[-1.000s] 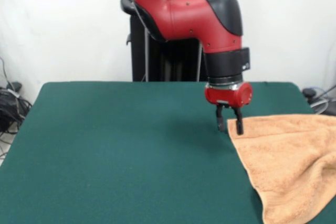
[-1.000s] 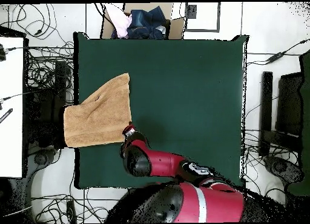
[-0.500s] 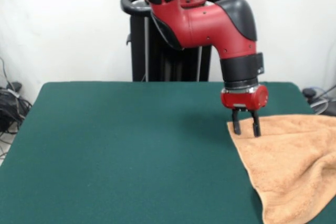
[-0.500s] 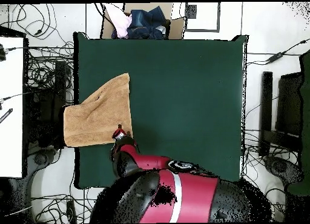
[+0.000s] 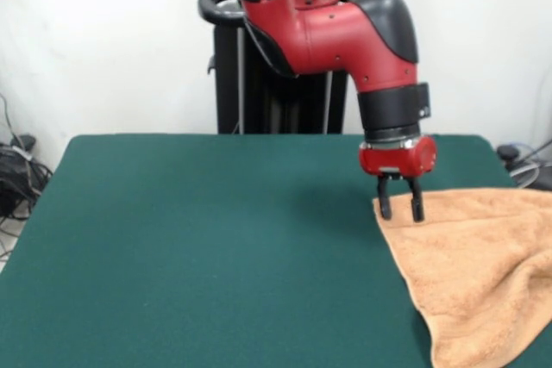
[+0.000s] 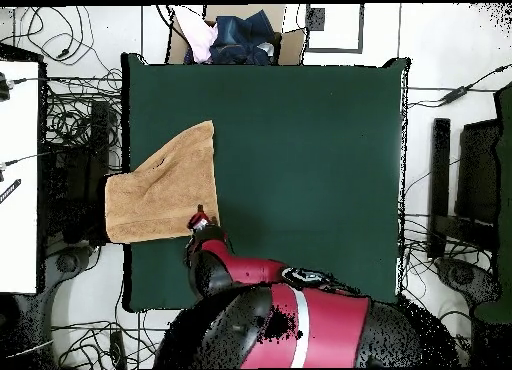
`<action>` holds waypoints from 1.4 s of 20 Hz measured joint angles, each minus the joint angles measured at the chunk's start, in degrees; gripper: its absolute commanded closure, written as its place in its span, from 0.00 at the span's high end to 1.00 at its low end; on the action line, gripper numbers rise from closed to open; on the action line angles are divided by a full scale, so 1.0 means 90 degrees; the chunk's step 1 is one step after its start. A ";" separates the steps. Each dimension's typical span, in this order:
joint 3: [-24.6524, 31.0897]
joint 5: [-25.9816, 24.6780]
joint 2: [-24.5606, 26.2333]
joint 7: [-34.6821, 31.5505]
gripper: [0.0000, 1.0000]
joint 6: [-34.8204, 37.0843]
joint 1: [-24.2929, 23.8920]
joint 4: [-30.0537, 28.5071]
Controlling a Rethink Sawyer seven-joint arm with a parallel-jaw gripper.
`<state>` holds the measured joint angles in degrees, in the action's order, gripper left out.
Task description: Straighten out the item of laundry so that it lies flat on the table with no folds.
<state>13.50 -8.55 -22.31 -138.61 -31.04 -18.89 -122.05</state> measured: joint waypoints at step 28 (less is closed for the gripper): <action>0.0014 -0.0004 0.0154 0.0000 1.00 -0.0016 -0.0085 -0.0119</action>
<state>13.62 -8.58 -20.92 -138.61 -31.18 -19.66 -123.12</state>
